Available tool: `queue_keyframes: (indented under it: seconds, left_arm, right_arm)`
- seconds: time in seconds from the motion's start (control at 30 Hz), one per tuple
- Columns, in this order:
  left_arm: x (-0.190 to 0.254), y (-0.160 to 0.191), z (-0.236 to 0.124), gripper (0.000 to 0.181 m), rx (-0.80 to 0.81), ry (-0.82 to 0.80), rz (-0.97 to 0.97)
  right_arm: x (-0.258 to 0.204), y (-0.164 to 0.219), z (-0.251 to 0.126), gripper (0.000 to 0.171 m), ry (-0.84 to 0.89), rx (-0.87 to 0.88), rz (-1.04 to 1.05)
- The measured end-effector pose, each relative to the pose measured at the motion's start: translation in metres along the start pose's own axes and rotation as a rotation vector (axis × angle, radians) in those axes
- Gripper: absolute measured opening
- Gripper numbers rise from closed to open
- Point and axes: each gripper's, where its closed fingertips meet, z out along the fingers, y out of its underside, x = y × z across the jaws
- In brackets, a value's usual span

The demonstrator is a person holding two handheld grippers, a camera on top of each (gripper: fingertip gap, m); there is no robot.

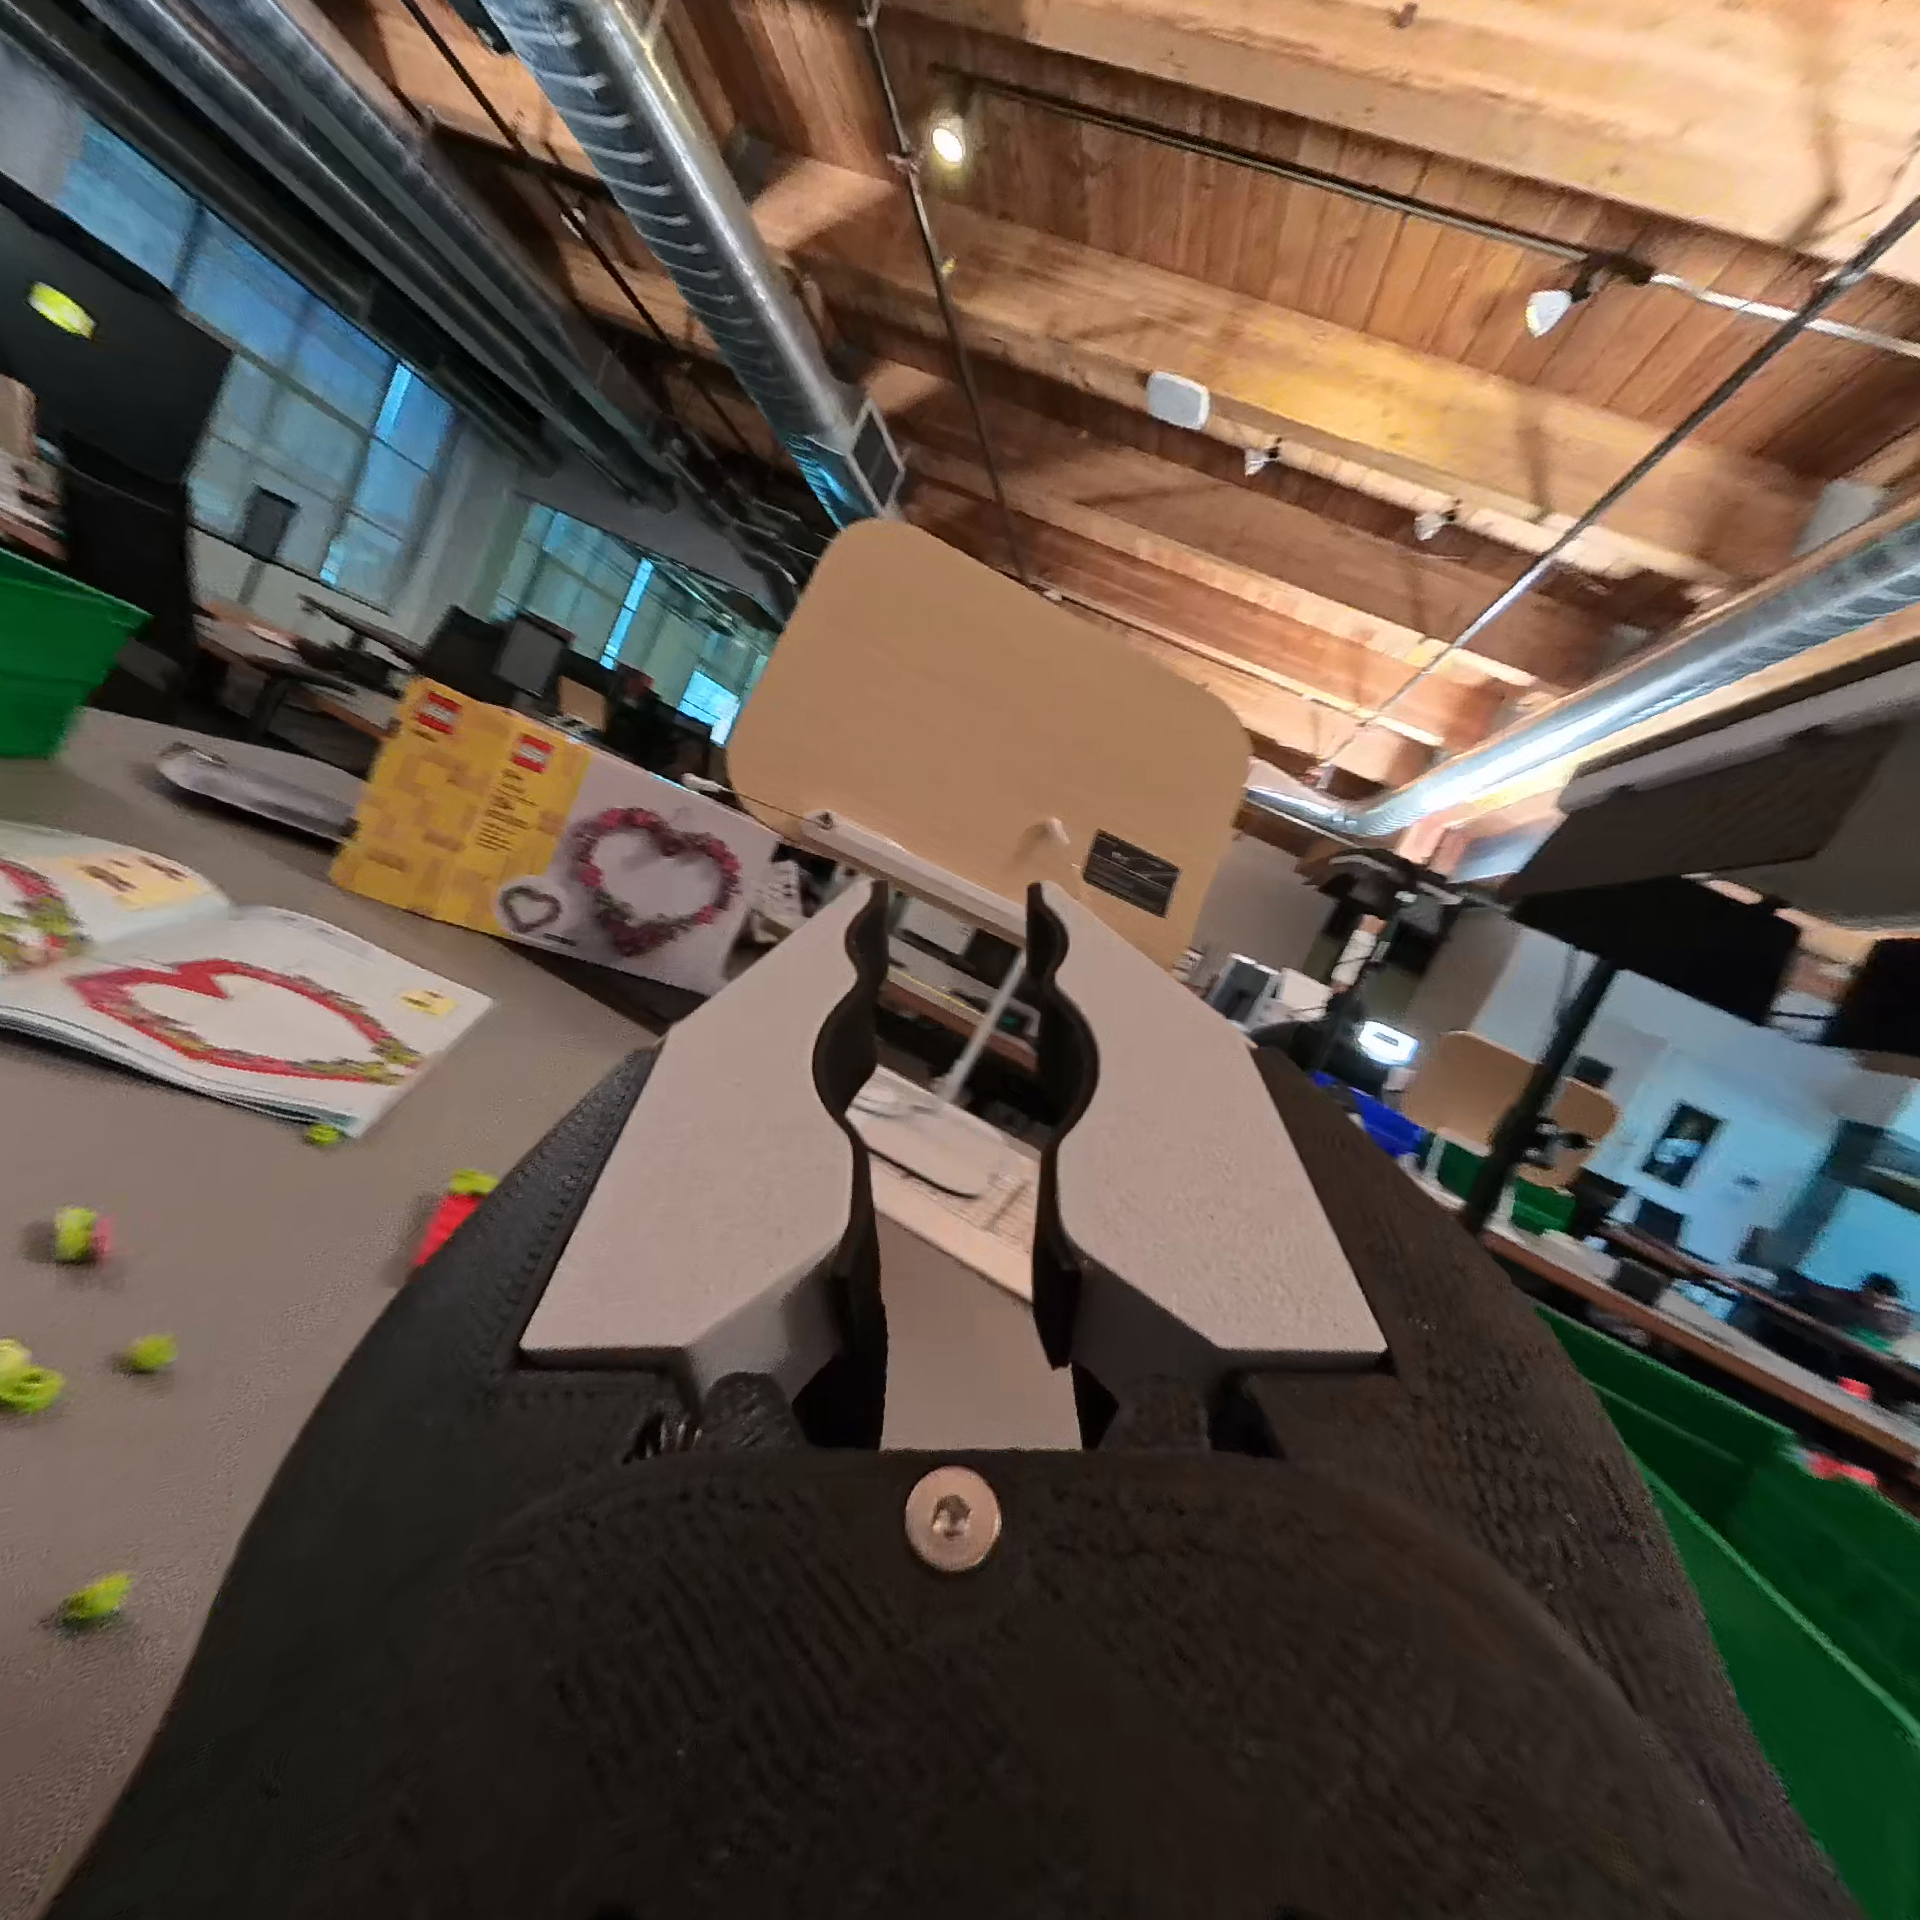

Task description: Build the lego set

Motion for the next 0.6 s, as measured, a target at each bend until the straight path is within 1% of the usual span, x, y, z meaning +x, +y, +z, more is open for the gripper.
queue_keyframes:
  seconds: [0.07, 0.1, 0.13, 0.17, 0.23, 0.3, 0.4, 0.43, 0.47, 0.6]
  left_arm:
    - [-0.030, 0.012, 0.018, 0.066, -0.183, 0.018, 0.050]
    - [-0.044, 0.026, 0.027, 0.057, -0.280, 0.034, 0.075]
    - [-0.056, 0.044, 0.036, 0.051, -0.384, 0.049, 0.083]
    - [-0.062, 0.066, 0.043, 0.050, -0.494, 0.079, 0.075]
    - [-0.062, 0.111, 0.050, 0.047, -0.710, 0.175, 0.052]
    - [-0.058, 0.150, 0.050, 0.039, -0.880, 0.264, 0.061]
    - [-0.044, 0.199, 0.032, 0.026, -1.173, 0.405, -0.010]
    - [-0.041, 0.211, 0.024, 0.022, -1.264, 0.438, -0.039]
    - [-0.041, 0.219, 0.020, 0.023, -1.318, 0.457, -0.049]
    - [-0.054, 0.235, 0.014, 0.023, -1.419, 0.475, -0.022]
  right_arm:
    - [0.010, 0.009, 0.000, 0.025, 0.036, -0.026, -0.048]
    - [0.015, 0.016, 0.000, 0.025, 0.049, -0.047, -0.058]
    - [0.020, 0.022, 0.000, 0.025, 0.061, -0.068, -0.061]
    - [0.024, 0.026, 0.000, 0.026, 0.071, -0.085, -0.066]
    - [0.029, 0.031, -0.002, 0.026, 0.086, -0.099, -0.103]
    - [0.035, 0.031, -0.004, 0.025, 0.103, -0.098, -0.166]
    - [0.045, 0.027, -0.012, 0.021, 0.152, -0.052, -0.280]
    - [0.048, 0.031, -0.013, 0.021, 0.160, -0.054, -0.286]
    - [0.054, 0.038, -0.014, 0.022, 0.180, -0.075, -0.266]
    - [0.083, 0.067, -0.017, 0.022, 0.281, -0.167, -0.141]
